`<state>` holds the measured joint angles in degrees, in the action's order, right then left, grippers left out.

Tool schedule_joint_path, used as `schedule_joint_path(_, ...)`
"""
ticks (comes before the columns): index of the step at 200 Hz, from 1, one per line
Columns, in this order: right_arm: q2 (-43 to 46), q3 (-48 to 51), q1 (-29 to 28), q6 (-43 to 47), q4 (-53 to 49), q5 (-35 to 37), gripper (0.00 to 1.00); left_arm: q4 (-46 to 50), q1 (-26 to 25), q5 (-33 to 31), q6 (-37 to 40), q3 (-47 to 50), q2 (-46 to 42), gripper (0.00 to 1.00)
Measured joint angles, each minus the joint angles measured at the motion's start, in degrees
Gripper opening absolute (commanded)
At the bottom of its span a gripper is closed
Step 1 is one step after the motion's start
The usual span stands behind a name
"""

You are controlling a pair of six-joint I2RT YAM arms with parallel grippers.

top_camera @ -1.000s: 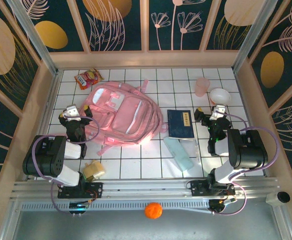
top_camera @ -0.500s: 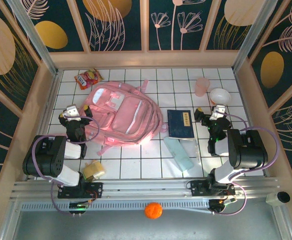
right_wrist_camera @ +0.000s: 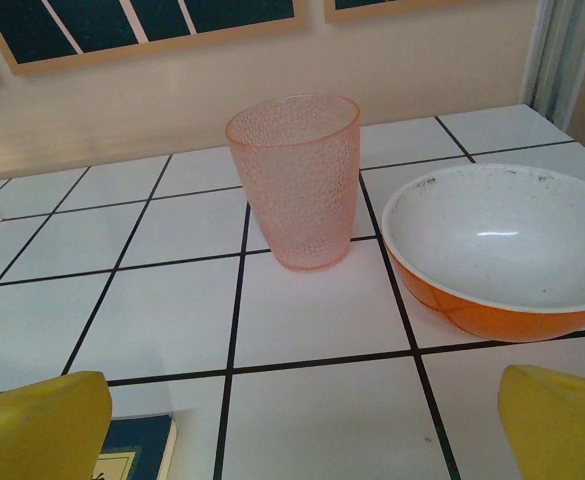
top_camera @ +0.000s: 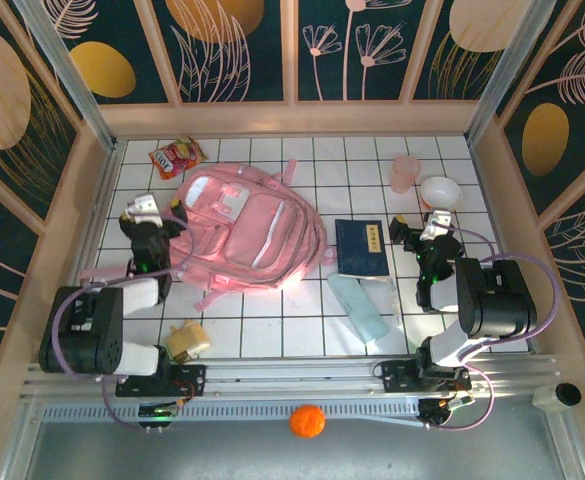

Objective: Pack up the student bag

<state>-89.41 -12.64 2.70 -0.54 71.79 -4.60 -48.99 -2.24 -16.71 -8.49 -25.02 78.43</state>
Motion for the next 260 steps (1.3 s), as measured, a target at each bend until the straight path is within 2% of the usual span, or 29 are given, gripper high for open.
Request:
schedule_joint_path(22,0.3,0.0,0.0,0.0,-0.3,0.0,0.99,15.8,0.0,-0.2,-6.6,-11.8,-4.1,0.99)
schedule_joint_path(35,2.9,-0.8,0.0,0.0,-4.6,0.0,0.99,22.3,0.0,1.0,-10.1,-15.6,-5.8,0.99)
schedule_joint_path(61,10.4,-11.8,0.0,-1.4,-23.6,0.0,0.99,34.0,0.0,5.6,-16.2,-18.1,-8.0,0.99)
schedule_joint_path(82,12.8,-24.1,0.0,-2.2,-37.9,0.0,0.99,43.4,0.0,10.0,-20.8,-18.1,-8.7,0.99)
schedule_joint_path(105,13.8,-34.4,0.0,-3.7,-51.6,-0.7,0.99,49.4,0.0,15.2,-24.5,-16.2,-11.5,0.99)
schedule_joint_path(123,14.4,-38.1,0.0,-5.9,-60.1,-3.8,0.99,51.4,0.0,19.2,-27.0,-12.9,-15.8,0.99)
schedule_joint_path(144,14.3,-40.0,0.0,-9.1,-67.9,-12.2,0.99,52.2,0.0,21.6,-30.4,-8.0,-22.6,0.99)
schedule_joint_path(175,11.5,-39.7,-0.1,-17.6,-68.8,-23.9,0.99,51.3,0.0,23.9,-37.3,0.3,-32.0,0.99)
schedule_joint_path(196,9.0,-38.8,-2.1,-22.3,-68.2,-24.7,0.99,51.1,0.0,26.8,-43.7,3.8,-33.2,0.99)
schedule_joint_path(214,5.5,-40.4,-7.8,-23.2,-69.4,-22.3,0.99,51.1,0.0,29.8,-48.0,5.3,-31.4,0.97)
schedule_joint_path(222,2.9,-42.9,-11.2,-23.3,-71.1,-21.1,0.96,51.0,0.0,31.0,-49.2,5.5,-30.2,0.94)
schedule_joint_path(242,-4.9,-50.8,-19.2,-22.3,-74.2,-18.4,0.82,50.4,0.0,33.3,-50.2,5.4,-26.5,0.8)
schedule_joint_path(260,-9.9,-54.8,-24.0,-22.1,-74.9,-16.2,0.63,50.8,0.0,34.3,-49.6,4.0,-22.3,0.73)
